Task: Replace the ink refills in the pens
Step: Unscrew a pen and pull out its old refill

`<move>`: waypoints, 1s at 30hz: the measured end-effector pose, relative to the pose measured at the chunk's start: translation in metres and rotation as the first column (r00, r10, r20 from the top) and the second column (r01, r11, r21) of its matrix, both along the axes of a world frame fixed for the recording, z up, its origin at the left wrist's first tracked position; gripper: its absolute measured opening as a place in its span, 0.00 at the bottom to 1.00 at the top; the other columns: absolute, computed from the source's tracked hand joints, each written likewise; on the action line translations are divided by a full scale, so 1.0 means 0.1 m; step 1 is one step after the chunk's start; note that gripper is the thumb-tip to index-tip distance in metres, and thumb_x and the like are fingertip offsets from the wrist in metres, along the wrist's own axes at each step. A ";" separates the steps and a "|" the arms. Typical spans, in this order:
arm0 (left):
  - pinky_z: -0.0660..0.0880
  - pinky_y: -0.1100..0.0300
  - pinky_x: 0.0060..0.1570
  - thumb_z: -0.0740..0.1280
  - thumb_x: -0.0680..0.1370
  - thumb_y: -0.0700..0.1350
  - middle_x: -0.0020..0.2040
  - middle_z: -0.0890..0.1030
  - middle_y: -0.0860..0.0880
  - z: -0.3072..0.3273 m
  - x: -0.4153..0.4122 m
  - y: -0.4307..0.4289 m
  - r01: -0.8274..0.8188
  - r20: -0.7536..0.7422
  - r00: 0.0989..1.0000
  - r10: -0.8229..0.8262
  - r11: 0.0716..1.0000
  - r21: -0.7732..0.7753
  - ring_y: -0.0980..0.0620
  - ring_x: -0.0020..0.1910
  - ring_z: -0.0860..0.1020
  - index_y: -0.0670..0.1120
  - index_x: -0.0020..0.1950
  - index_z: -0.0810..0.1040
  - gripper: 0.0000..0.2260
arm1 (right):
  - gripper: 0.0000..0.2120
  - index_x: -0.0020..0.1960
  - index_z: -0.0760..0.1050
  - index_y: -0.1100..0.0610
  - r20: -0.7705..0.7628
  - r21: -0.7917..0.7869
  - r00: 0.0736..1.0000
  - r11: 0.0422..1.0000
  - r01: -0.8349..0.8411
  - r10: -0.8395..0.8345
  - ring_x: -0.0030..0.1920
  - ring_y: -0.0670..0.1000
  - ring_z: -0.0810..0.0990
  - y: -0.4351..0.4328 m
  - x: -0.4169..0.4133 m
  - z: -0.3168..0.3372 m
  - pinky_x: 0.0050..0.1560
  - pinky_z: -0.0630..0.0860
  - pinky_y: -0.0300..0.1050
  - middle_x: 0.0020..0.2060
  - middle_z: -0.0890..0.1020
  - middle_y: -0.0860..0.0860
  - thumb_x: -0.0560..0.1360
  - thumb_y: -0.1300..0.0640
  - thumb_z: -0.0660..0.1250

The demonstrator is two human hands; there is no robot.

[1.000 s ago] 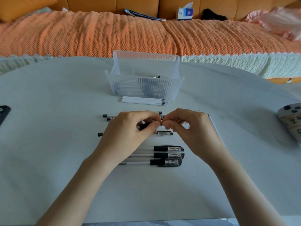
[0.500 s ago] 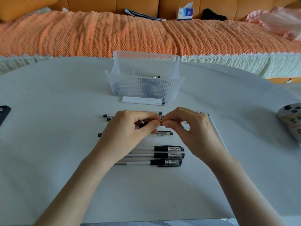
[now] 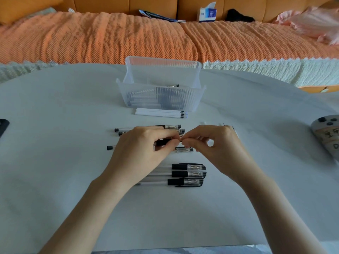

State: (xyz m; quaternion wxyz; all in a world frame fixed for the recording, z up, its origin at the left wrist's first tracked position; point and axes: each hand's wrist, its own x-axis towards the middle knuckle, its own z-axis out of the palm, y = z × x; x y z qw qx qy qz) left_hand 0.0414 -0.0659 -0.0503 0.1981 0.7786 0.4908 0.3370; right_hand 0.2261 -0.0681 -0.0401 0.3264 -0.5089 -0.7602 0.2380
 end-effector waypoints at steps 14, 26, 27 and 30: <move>0.61 0.68 0.28 0.69 0.75 0.50 0.34 0.82 0.59 0.06 -0.03 0.02 0.048 0.115 0.993 -0.029 0.985 -0.168 0.57 0.25 0.67 0.56 0.42 0.83 0.04 | 0.03 0.43 0.82 0.60 0.086 0.313 0.994 0.945 -0.094 0.071 0.35 0.40 0.69 0.03 0.02 -0.08 0.40 0.68 0.28 0.35 0.81 0.51 0.72 0.63 0.69; 0.71 0.65 0.38 0.69 0.74 0.45 0.35 0.83 0.53 0.21 -0.27 0.10 0.113 0.257 0.966 -0.004 0.904 -0.412 0.57 0.27 0.71 0.51 0.42 0.84 0.05 | 0.03 0.42 0.82 0.62 0.047 0.415 0.998 0.908 -0.053 0.037 0.37 0.46 0.76 0.03 0.17 -0.07 0.42 0.74 0.37 0.36 0.81 0.50 0.72 0.63 0.70; 0.70 0.68 0.36 0.69 0.74 0.45 0.35 0.83 0.54 0.20 -0.26 0.09 0.101 0.248 0.969 0.002 0.908 -0.405 0.57 0.27 0.71 0.51 0.42 0.84 0.04 | 0.02 0.42 0.82 0.62 0.046 0.385 0.999 0.922 -0.040 0.024 0.36 0.43 0.75 0.04 0.19 -0.07 0.41 0.73 0.36 0.36 0.80 0.47 0.71 0.63 0.70; 0.68 0.72 0.32 0.68 0.74 0.46 0.34 0.83 0.57 0.15 -0.17 0.07 0.061 0.160 0.987 0.004 0.916 -0.396 0.59 0.26 0.72 0.53 0.41 0.83 0.04 | 0.01 0.41 0.81 0.58 0.113 0.292 0.994 0.956 -0.028 -0.006 0.34 0.39 0.70 0.10 0.22 -0.13 0.38 0.68 0.30 0.34 0.73 0.35 0.70 0.62 0.71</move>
